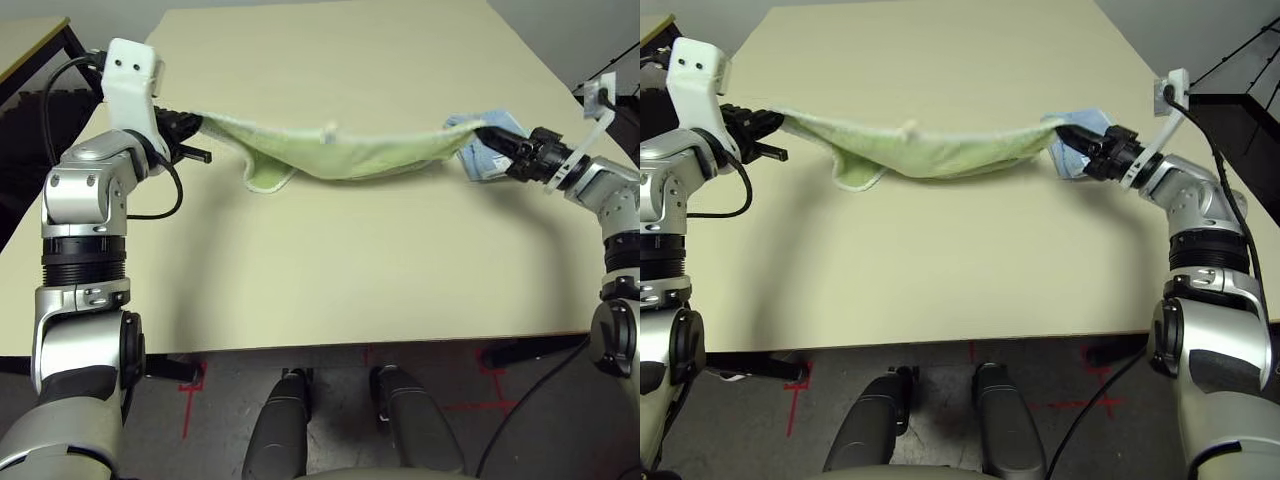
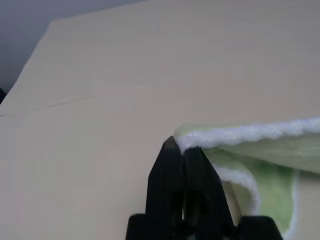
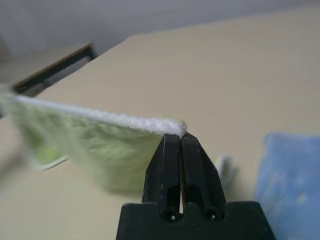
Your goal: Fold the towel and set it aside.
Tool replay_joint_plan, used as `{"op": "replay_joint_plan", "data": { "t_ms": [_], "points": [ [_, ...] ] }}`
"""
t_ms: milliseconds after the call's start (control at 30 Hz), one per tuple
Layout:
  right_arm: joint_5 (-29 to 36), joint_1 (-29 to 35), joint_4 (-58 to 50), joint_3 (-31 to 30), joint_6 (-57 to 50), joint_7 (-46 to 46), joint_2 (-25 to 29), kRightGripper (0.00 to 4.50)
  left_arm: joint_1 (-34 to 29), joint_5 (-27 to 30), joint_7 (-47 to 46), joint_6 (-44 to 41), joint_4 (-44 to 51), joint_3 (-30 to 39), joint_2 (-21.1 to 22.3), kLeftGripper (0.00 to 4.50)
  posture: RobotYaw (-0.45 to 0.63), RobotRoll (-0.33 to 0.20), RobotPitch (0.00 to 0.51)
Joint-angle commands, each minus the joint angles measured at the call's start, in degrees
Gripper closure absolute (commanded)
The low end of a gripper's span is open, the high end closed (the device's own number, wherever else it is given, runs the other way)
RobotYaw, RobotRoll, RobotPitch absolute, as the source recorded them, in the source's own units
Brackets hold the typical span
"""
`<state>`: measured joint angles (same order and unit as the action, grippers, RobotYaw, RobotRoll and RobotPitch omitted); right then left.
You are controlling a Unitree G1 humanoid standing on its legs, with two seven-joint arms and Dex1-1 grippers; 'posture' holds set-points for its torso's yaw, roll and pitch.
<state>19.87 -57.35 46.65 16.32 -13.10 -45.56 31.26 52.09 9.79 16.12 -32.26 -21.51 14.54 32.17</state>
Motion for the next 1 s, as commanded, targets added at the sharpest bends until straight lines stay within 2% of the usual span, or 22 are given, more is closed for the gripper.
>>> {"op": "replay_joint_plan", "data": {
  "t_ms": [33, 233, 333, 433, 500, 600, 733, 833, 1000],
  "points": [
    [-4.16, -4.38, 6.37, -0.09, 12.65, 9.33, -2.33, 4.50, 2.82, -1.75, -9.38, 13.34, -7.80, 4.19, -1.22, 4.47, 0.01, 0.000, 0.180],
    [-6.59, -12.08, 16.34, 1.80, 30.27, 22.18, -6.97, 4.50, 8.42, -2.20, -16.21, 40.45, -24.59, 5.94, -1.77, 4.47, 0.02, 0.000, 0.183],
    [-6.55, -13.82, 18.62, 2.49, 37.06, 24.93, -8.31, 4.50, 10.49, -1.67, -16.20, 49.39, -30.38, 5.84, -1.82, 4.47, 0.01, 0.000, 0.185],
    [-5.99, -13.97, 20.21, 2.98, 40.80, 25.11, -9.45, 4.50, 11.86, -1.05, -16.66, 54.03, -34.84, 6.15, -1.54, 4.47, 0.01, 0.000, 0.189],
    [-5.72, -13.03, 21.01, 2.81, 41.12, 23.09, -9.64, 4.50, 11.38, -1.26, -13.83, 53.81, -36.16, 4.88, -1.16, 4.47, 0.01, 0.000, 0.191],
    [-4.54, -11.14, 21.64, 2.77, 38.08, 17.40, -9.48, 4.50, 8.14, -2.31, -8.46, 47.79, -35.93, 2.16, -0.27, 4.47, 0.01, 0.000, 0.194],
    [-4.87, -7.53, 21.89, 1.39, 33.03, 8.52, -8.25, 4.50, 0.11, -1.82, -2.26, 39.98, -29.72, 0.30, 0.56, 4.47, 0.01, 0.000, 0.195],
    [-5.67, -5.86, 21.48, 0.65, 30.92, 5.66, -7.35, 4.50, -4.30, -1.14, 0.00, 34.68, -24.12, 0.09, 1.29, 4.47, 0.02, 0.000, 0.197],
    [-6.11, -5.36, 20.65, -0.46, 27.10, 0.97, -6.39, 4.50, -7.70, -0.42, 6.94, 21.69, -16.64, -1.61, 3.76, 4.47, 0.03, 0.000, 0.199]
  ]
}}
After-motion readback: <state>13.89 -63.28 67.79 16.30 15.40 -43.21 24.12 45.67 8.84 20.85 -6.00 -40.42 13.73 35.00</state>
